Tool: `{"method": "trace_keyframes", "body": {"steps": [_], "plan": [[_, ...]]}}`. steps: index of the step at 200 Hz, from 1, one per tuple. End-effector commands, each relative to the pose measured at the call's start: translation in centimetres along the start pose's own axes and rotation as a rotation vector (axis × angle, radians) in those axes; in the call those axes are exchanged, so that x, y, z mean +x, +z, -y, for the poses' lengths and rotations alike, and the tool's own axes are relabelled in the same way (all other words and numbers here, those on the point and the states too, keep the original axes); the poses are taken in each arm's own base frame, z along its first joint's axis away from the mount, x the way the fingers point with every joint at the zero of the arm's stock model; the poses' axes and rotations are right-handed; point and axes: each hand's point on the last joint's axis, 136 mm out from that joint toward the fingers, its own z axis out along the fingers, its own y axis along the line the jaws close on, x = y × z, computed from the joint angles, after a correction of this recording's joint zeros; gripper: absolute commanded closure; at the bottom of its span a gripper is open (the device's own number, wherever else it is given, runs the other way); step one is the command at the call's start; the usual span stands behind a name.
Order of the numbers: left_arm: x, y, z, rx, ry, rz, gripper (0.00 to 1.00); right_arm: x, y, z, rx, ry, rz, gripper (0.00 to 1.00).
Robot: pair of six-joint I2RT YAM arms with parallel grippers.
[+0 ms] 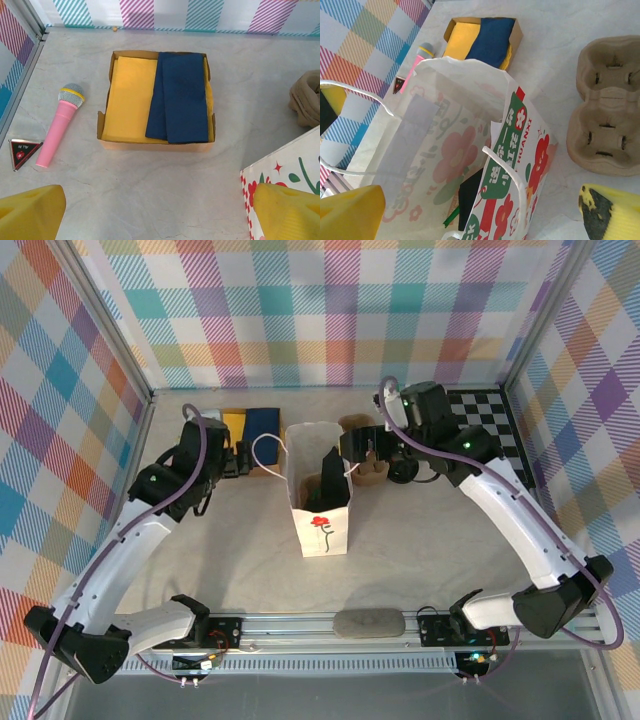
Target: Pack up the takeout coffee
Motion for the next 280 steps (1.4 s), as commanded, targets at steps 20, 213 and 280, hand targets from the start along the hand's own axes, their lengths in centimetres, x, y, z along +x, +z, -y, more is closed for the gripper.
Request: {"method": "trace_keyframes", "body": {"steps": [20, 213, 280], "plan": [[-2.2, -3.2, -0.5, 0.056, -0.067, 0.118, 0.04, -1.1, -3.1, -0.8, 0.002, -0.049, 0.060, 0.01], [0.8, -1.8, -2.6, 0.023, -0.098, 0.353, 0.00, 2.2, -10.1, 10.0, 0.554, -0.363, 0.538, 0.01], [3.7, 0.2, -4.6, -0.113, -0.028, 0.409, 0.00, 7.6, -7.1, 15.0, 0.698, -0.359, 0.462, 0.01]]}}
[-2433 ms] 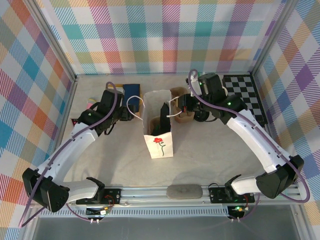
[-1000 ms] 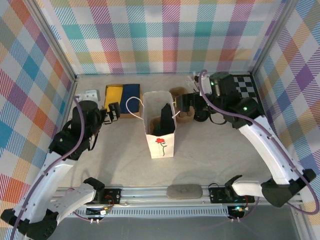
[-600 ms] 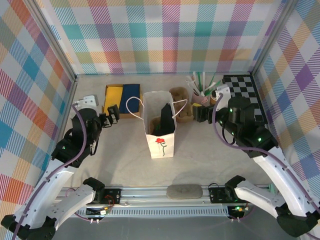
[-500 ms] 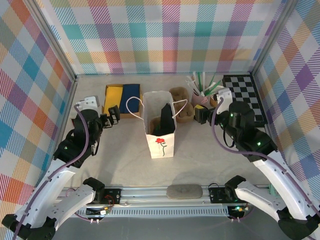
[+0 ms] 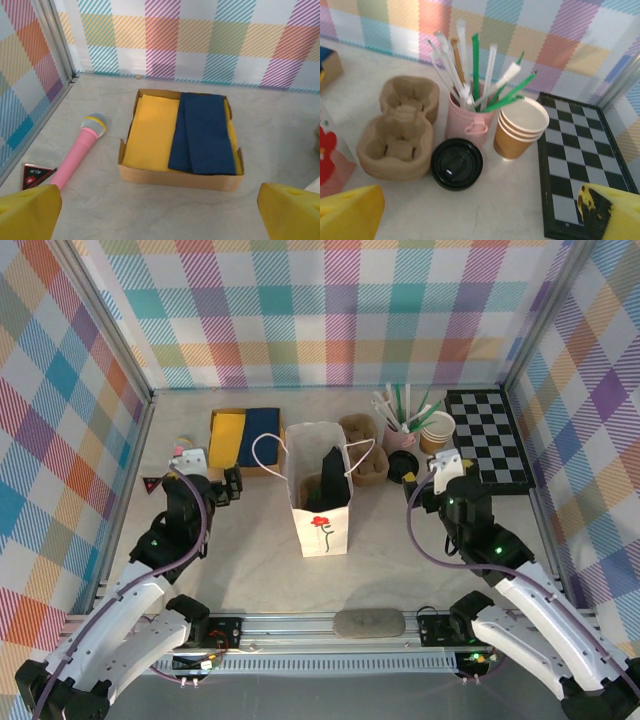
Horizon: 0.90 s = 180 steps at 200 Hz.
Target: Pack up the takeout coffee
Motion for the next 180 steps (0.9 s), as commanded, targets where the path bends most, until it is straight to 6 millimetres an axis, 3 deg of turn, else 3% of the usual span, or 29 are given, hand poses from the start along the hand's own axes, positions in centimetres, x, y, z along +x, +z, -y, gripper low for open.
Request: {"method": "trace_keyframes", "body": {"steps": [1, 47, 108, 166, 180], "plan": [[-0.8, -0.2, -0.9, -0.051, 0.017, 0.082, 0.00, 0.5, 0.1, 1.0, 0.065, 0.027, 0.045, 0.01], [3.1, 0.5, -2.1, -0.112, 0.037, 0.044, 0.00, 4.8, 1.0, 1.6, 0.125, 0.108, 0.008, 0.01], [5.5, -1.0, -4.7, -0.262, 0.030, 0.120, 0.00, 9.4, 1.7, 1.5, 0.152, 0.076, -0.093, 0.01], [8.6, -1.9, -5.5, -0.335, 0.093, 0.100, 0.00, 12.6, 0.5, 2.2, 0.180, 0.128, -0.131, 0.01], [9.4, -2.0, -5.6, -0.344, 0.110, 0.097, 0.00, 12.9, -0.1, 3.2, 0.232, 0.124, -0.122, 0.01]]}}
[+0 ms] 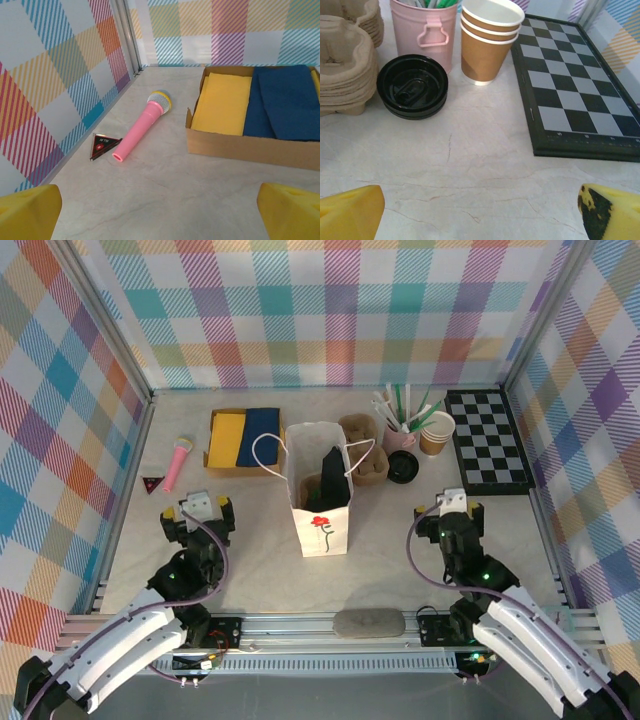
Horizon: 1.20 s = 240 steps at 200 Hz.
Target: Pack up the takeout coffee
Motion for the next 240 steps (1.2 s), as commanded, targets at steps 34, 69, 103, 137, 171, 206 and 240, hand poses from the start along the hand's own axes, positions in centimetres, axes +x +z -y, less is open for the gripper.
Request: {"method": "trace_keyframes", "body": {"steps": [34, 69, 103, 137, 171, 206, 240], "plan": [[2.1, -0.6, -1.8, -0.096, 0.021, 0.018, 0.00, 0.9, -0.9, 1.9, 0.063, 0.057, 0.059, 0.01], [2.4, -0.9, -2.7, -0.113, -0.023, 0.037, 0.00, 1.9, 0.2, 0.8, 0.035, 0.055, 0.058, 0.01], [2.3, -1.1, -3.5, -0.132, -0.070, 0.062, 0.00, 1.2, 1.4, 0.1, 0.046, 0.010, 0.072, 0.01], [2.2, -1.2, -3.6, -0.134, -0.091, 0.085, 0.00, 0.1, 2.7, -0.4, 0.067, -0.012, 0.120, 0.01], [2.0, -1.1, -3.4, -0.128, -0.099, 0.104, 0.00, -0.4, 3.6, -0.4, 0.084, -0.009, 0.144, 0.01], [2.0, -0.6, -3.1, -0.114, -0.126, 0.127, 0.00, -1.1, 3.9, 0.3, 0.074, 0.056, 0.211, 0.01], [2.1, -0.1, -3.3, -0.111, -0.159, 0.134, 0.00, -1.2, 3.9, 1.0, 0.081, 0.096, 0.244, 0.01]]}}
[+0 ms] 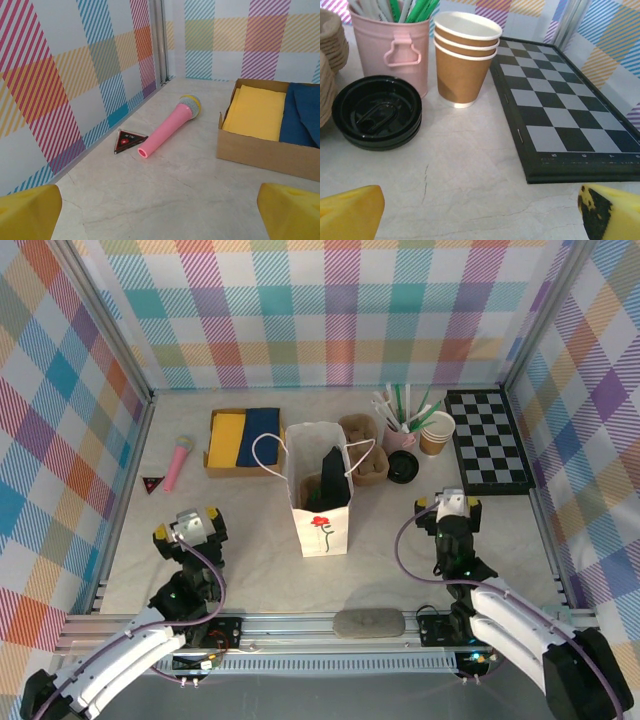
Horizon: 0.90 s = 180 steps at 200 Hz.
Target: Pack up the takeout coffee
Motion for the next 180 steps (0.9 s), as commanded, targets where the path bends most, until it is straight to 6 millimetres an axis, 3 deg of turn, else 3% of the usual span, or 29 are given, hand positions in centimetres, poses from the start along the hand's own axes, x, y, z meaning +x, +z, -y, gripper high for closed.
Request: {"method": "trace_keyframes", "body": {"steps": [1, 67, 180], "plan": [[-0.8, 0.3, 0.0, 0.008, -0.063, 0.029, 0.00, -2.2, -0.1, 0.1, -0.015, 0.072, 0.101, 0.01], [-0.6, 1.1, 0.2, 0.020, -0.088, 0.033, 0.00, -2.5, 0.3, 0.9, -0.007, 0.125, 0.142, 0.01], [-0.4, 1.8, 0.9, 0.041, -0.096, 0.033, 0.00, -2.9, 2.4, -0.3, -0.030, 0.103, 0.138, 0.01]]}}
